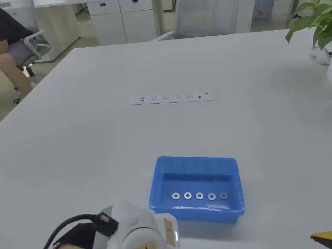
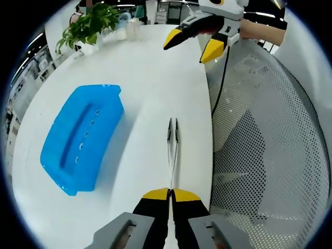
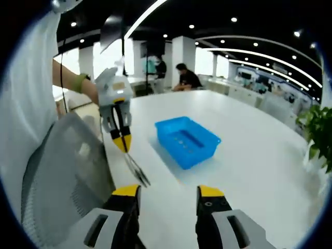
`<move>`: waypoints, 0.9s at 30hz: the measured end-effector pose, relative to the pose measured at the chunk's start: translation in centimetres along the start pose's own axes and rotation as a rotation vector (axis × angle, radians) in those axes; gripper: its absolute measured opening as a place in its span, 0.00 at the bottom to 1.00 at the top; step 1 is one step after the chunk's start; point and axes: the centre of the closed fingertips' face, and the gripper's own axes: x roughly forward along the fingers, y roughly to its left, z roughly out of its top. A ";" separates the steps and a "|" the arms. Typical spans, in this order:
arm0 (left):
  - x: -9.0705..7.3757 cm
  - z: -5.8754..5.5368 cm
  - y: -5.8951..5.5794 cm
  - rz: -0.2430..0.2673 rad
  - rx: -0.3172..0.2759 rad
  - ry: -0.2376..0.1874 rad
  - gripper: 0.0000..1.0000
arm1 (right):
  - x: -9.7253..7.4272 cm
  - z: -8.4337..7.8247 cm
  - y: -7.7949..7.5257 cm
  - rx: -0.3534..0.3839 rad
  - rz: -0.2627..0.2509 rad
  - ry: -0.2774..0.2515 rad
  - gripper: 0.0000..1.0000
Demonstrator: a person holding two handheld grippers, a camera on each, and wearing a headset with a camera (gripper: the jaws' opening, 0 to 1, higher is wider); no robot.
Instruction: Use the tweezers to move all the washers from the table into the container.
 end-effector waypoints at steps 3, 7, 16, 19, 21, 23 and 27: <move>0.2 -0.2 0.0 -0.001 0.003 0.026 0.00 | -0.9 0.3 -0.6 0.018 -0.031 -0.049 0.42; 0.6 -0.5 0.1 0.002 0.014 0.068 0.00 | -2.7 2.1 -2.0 0.124 -0.107 -0.203 0.50; 1.2 -0.3 0.2 -0.023 0.053 0.131 0.00 | -6.4 7.7 -2.8 0.096 -0.267 -0.489 0.80; 1.2 -0.4 0.1 -0.021 0.065 0.143 0.00 | -6.7 8.1 -2.8 0.063 -0.308 -0.527 0.85; 1.2 -0.4 0.1 -0.001 0.050 0.146 0.00 | -6.4 7.9 -2.9 0.087 -0.318 -0.543 0.88; 1.2 -0.5 -0.1 0.015 -0.023 0.137 0.00 | -5.9 7.3 -2.8 0.106 -0.306 -0.514 0.88; 0.3 -0.6 -0.2 0.057 -0.105 0.067 0.09 | -5.2 6.2 -3.1 0.105 -0.303 -0.469 0.86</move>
